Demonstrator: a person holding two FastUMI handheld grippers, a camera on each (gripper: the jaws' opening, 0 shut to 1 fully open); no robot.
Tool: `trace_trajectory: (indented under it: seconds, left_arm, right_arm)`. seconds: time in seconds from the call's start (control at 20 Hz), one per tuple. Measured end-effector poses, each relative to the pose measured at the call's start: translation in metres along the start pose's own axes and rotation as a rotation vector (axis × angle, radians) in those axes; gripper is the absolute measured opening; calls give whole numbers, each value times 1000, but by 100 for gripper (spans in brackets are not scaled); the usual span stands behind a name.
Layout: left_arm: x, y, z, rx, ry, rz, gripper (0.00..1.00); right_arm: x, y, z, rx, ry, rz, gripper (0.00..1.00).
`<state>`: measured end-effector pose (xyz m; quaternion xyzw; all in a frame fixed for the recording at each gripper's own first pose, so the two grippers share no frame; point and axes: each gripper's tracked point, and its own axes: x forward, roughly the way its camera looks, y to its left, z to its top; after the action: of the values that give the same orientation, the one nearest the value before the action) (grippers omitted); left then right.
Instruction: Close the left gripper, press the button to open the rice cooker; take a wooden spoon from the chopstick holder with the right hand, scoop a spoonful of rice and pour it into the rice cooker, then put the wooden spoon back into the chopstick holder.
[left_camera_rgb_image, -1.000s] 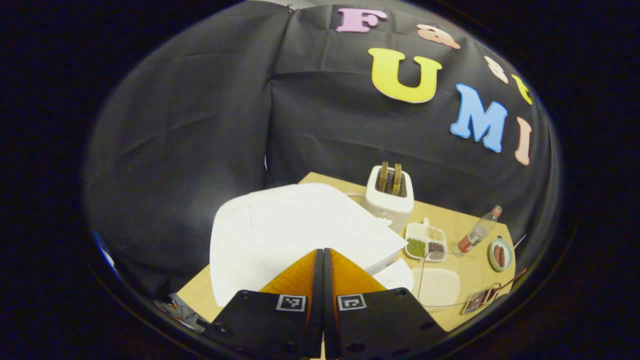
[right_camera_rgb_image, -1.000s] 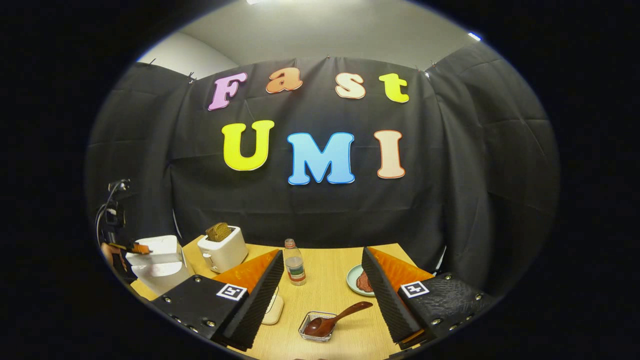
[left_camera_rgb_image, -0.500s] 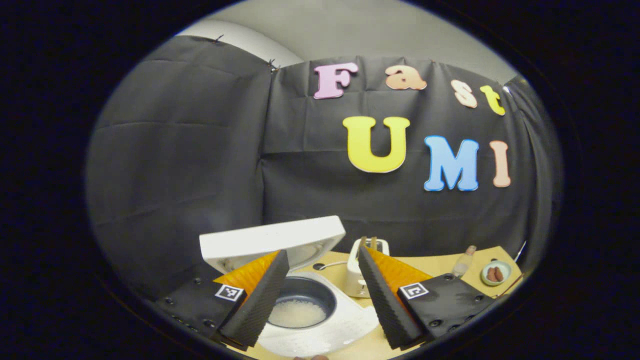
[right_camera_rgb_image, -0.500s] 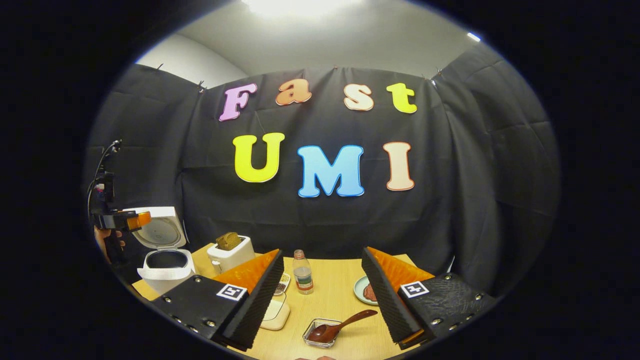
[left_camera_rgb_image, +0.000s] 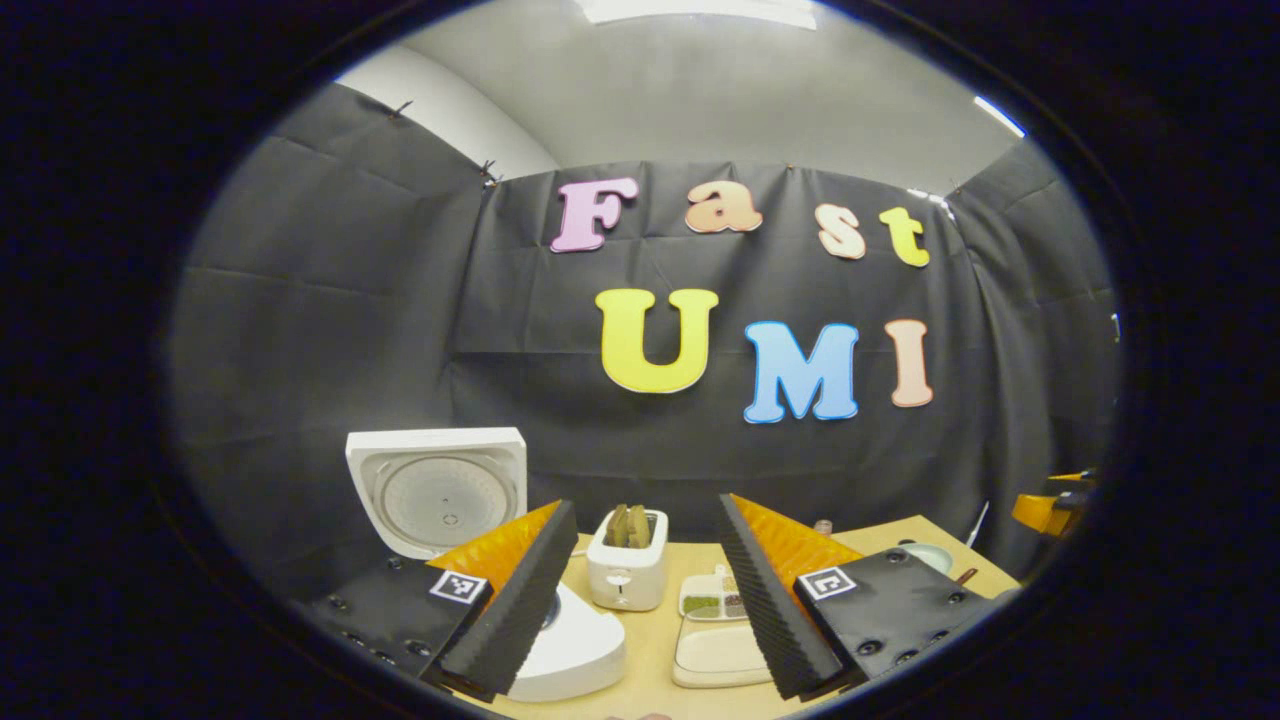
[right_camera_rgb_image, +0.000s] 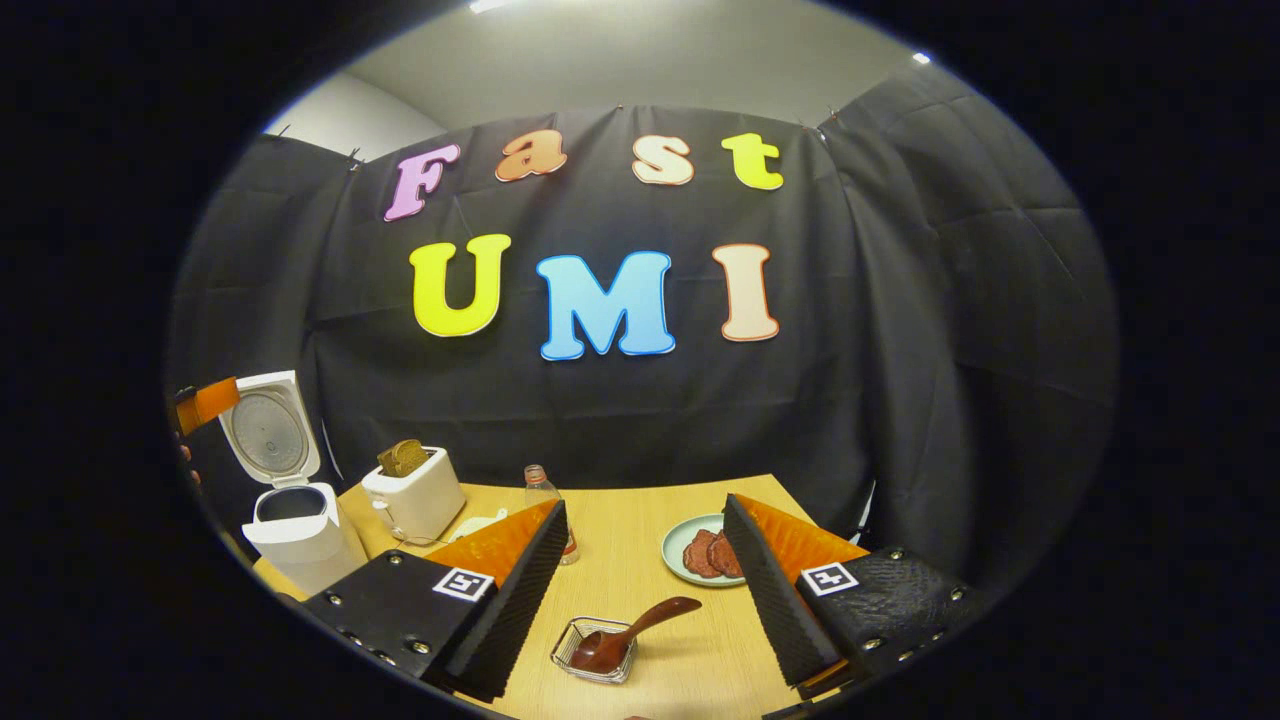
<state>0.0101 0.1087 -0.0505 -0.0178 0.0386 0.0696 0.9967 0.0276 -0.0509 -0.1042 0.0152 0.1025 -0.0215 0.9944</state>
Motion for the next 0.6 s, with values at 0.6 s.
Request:
trace_trajectory:
  seconds: [0.6]
  left_arm:
    - [-11,-57,-24,39,80,-42,98]
  right_arm:
    - [68,-34,-123,126,230,-58,90]
